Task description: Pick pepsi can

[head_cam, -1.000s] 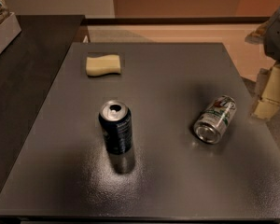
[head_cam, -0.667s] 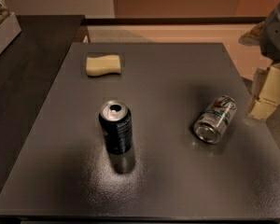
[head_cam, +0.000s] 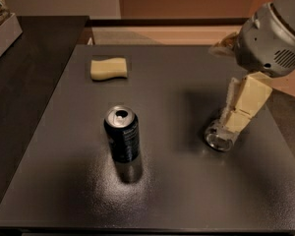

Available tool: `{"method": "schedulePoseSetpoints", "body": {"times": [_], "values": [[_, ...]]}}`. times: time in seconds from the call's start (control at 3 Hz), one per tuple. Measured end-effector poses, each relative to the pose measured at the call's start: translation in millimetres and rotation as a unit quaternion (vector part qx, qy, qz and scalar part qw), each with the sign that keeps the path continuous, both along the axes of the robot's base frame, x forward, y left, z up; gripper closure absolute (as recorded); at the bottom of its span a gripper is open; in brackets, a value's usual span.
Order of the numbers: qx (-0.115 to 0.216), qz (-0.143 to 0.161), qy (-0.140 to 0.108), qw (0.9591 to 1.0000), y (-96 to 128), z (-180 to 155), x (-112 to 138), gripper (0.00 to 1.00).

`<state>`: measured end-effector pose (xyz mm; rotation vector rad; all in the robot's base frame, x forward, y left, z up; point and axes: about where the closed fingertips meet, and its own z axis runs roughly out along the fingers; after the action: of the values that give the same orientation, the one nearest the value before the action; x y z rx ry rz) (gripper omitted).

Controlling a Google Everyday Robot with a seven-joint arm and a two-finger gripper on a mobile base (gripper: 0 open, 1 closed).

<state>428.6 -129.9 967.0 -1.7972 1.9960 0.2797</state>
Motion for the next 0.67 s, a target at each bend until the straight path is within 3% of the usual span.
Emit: {"method": "schedulePoseSetpoints", "body": {"times": [0.67], "values": [[0.063,0.044,0.011,0.997,49.7,-1.4,-14.0,0.0]]}}
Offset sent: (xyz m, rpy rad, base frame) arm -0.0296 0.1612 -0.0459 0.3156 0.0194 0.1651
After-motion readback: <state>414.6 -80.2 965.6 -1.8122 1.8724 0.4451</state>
